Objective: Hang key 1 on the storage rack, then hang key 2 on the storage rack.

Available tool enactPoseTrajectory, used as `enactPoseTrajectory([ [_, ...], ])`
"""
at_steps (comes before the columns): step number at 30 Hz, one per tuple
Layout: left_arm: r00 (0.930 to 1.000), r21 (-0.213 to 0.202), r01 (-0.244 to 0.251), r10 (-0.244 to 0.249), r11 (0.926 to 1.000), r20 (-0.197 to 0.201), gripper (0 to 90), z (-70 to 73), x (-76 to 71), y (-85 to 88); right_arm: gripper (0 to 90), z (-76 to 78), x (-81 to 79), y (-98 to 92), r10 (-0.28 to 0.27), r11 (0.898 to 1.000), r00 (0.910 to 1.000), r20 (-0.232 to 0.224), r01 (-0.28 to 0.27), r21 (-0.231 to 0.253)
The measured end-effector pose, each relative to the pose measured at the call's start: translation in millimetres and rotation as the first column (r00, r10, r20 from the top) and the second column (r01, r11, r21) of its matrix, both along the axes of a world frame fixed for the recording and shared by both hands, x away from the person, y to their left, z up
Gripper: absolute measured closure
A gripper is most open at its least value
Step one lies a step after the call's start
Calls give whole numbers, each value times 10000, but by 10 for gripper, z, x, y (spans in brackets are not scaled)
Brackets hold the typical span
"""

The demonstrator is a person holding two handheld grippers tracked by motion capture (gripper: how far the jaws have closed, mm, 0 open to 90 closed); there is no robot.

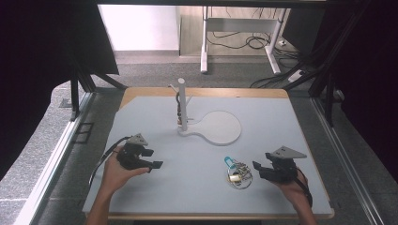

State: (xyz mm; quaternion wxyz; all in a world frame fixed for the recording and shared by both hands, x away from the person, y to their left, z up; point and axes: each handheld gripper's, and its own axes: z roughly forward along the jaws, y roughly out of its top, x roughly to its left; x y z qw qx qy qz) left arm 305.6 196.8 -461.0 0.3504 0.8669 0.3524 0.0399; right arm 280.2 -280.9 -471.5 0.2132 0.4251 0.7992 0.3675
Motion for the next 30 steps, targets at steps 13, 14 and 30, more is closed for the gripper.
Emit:
enactPoseTrajectory([
  [13,9995,297,280,-284,9992,132,352,-73,-24,-52,427,297,82,272,759,9860,9897,-1213,-926,-1387],
  [14,9996,285,259,-263,9993,117,353,-86,-27,-67,434,310,91,299,877,9828,9870,-1345,-1077,-1500],
  [30,9995,216,301,-303,9993,90,349,-92,-115,-61,569,280,118,734,2280,9348,9042,-3611,-3070,-1784],
])
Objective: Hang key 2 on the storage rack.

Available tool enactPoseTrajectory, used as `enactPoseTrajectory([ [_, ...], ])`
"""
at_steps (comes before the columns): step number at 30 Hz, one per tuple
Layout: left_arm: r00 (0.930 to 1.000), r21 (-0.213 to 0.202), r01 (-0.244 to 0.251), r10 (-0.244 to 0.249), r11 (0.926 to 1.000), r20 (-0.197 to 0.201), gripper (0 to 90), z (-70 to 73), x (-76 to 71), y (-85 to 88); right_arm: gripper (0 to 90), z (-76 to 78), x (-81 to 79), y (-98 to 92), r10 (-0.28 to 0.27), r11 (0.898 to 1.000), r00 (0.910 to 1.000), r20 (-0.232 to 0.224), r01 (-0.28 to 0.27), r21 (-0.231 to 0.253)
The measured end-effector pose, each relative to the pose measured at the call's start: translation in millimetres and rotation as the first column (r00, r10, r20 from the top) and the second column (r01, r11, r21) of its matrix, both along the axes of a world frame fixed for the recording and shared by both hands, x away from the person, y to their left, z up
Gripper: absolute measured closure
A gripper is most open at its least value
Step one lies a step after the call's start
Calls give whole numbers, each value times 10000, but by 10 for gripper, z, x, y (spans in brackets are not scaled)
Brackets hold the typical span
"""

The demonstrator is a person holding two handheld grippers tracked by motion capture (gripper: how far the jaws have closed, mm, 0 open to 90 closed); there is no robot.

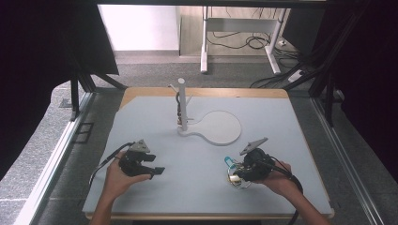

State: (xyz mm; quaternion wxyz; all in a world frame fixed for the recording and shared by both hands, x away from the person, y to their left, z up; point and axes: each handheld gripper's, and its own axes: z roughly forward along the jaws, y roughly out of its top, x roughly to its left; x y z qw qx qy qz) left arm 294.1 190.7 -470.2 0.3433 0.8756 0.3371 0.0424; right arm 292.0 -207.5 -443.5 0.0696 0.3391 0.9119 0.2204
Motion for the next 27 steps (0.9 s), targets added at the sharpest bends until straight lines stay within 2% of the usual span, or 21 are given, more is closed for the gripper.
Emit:
enactPoseTrajectory([
  [3,9999,183,151,-151,9997,-30,347,-24,-1,-12,600,-61,-19,66,200,9998,9986,-497,-197,82],
  [7,9999,245,157,-156,9996,-43,340,-32,-2,-16,637,-155,-77,166,647,9978,9930,-986,-656,-59],
  [8,9997,351,248,-248,9991,-7,340,-26,4,-5,642,-178,-86,188,750,9969,9918,-1038,-770,-156],
  [9,9999,239,155,-155,9996,3,340,-30,0,-11,649,-199,-92,210,825,9961,9907,-1085,-854,-225],
  [12,9999,245,160,-160,9996,7,340,-28,-2,-4,665,-243,-80,257,910,9942,9892,-1146,-968,-461],
  [16,9998,276,174,-175,9995,23,340,-27,-5,9,692,-282,-41,291,898,9942,9864,-1380,-970,-469],
  [19,9997,-196,64,-68,9998,-232,340,-48,5,92,702,-318,-34,307,937,9932,9828,-1590,-1034,-541],
  [20,9996,-252,-71,64,9997,-278,341,-60,8,119,705,-326,-35,312,945,9929,9817,-1651,-1051,-564],
  [21,9997,-85,-129,127,9999,-226,340,-63,6,151,709,-333,-33,314,983,9923,9802,-1718,-1097,-578],
  [24,9988,-581,-363,343,9977,-353,344,-66,3,232,725,-356,-23,330,973,9916,9782,-1835,-1110,-659],
  [27,9986,-624,-435,416,9971,-313,345,-60,-5,258,745,-375,-10,346,966,9909,9776,-1870,-1122,-749],
])
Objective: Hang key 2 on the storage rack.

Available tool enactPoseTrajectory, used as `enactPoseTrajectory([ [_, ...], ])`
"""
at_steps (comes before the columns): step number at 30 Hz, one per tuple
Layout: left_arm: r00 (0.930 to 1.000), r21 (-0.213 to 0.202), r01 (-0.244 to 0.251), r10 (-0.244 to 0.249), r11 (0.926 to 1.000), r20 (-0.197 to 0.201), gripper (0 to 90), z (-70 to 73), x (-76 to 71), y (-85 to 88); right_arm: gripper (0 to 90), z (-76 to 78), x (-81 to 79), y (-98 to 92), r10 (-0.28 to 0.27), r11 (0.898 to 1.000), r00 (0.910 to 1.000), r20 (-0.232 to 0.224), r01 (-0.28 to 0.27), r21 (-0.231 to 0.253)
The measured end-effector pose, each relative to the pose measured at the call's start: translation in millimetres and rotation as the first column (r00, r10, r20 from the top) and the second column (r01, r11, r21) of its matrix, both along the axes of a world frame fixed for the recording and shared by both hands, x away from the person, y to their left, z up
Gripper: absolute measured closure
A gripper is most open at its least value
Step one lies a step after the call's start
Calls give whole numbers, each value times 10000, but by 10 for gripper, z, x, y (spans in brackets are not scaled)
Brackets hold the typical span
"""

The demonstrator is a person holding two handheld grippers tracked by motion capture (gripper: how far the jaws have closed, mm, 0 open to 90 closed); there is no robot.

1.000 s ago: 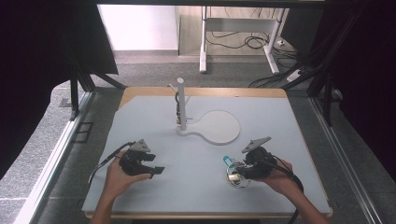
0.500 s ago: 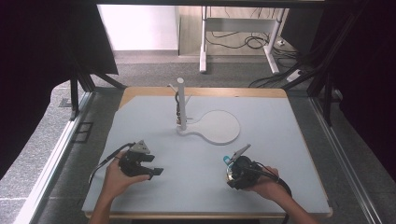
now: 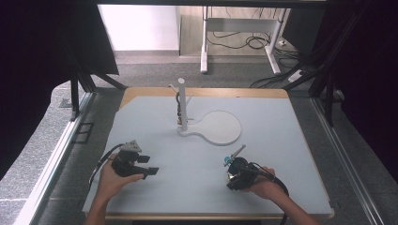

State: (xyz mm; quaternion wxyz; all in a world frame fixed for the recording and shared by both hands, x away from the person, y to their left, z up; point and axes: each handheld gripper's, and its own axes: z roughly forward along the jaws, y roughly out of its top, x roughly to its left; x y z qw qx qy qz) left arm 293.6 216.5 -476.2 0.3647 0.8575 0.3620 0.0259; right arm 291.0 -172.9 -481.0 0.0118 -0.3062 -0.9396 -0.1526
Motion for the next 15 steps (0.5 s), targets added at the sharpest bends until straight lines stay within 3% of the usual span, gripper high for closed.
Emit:
enactPoseTrajectory([
  [8,9999,253,152,-153,9996,28,343,-8,-17,1,859,6,29,24,-152,9992,9999,73,154,-361],
  [15,9998,390,114,-120,9992,149,341,-14,-21,16,872,33,79,-34,-349,9993,9989,-324,354,123],
])
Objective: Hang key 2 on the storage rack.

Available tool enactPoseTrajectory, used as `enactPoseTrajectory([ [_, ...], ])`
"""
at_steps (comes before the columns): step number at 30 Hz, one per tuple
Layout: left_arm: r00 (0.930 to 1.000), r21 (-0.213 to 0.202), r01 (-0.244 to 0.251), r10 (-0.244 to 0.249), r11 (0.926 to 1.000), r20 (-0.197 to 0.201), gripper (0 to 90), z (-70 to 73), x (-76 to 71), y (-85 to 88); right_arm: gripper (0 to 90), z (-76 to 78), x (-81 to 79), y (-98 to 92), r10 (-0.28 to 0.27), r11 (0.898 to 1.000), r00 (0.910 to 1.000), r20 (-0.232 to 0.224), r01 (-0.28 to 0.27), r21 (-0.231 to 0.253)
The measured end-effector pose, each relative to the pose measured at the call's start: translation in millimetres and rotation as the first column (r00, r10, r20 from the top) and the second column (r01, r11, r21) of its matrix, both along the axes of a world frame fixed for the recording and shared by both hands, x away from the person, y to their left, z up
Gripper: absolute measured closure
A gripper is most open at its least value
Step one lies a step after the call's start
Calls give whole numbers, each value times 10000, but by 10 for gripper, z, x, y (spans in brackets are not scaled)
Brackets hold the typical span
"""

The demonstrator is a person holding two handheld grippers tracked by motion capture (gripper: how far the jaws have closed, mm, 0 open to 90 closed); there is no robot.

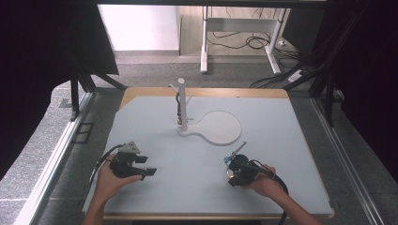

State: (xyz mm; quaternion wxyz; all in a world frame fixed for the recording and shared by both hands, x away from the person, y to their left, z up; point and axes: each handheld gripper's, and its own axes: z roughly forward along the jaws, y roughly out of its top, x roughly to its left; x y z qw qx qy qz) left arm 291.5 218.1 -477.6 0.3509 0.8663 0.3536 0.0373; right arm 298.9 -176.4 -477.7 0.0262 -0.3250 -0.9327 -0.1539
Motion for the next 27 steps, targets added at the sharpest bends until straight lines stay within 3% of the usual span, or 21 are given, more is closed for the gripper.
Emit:
enactPoseTrajectory([
  [5,10000,99,58,-58,9999,-25,338,-14,-6,-9,873,82,23,-43,-85,9994,9998,-183,91,321],
  [10,10000,96,39,-39,9999,-17,338,-19,-7,-10,871,263,87,-136,-300,9963,9990,-336,326,792],
  [12,9999,-134,87,-88,9999,-117,339,-29,-7,-1,870,351,125,-178,-441,9945,9986,-303,468,936],
  [14,9995,-538,70,-87,9985,-308,338,-56,7,41,869,441,172,-229,-601,9909,9974,-388,644,1185],
  [17,9993,-345,-223,212,9992,-309,339,-66,6,83,869,566,240,-294,-734,9868,9963,-435,789,1411],
  [20,9995,-664,-130,110,9977,-293,340,-50,-5,92,869,677,306,-342,-868,9829,9953,-437,927,1593],
  [27,9993,-550,-194,176,9983,-327,340,-49,-21,90,869,887,452,-438,-1293,9690,9906,-439,1356,2067],
])
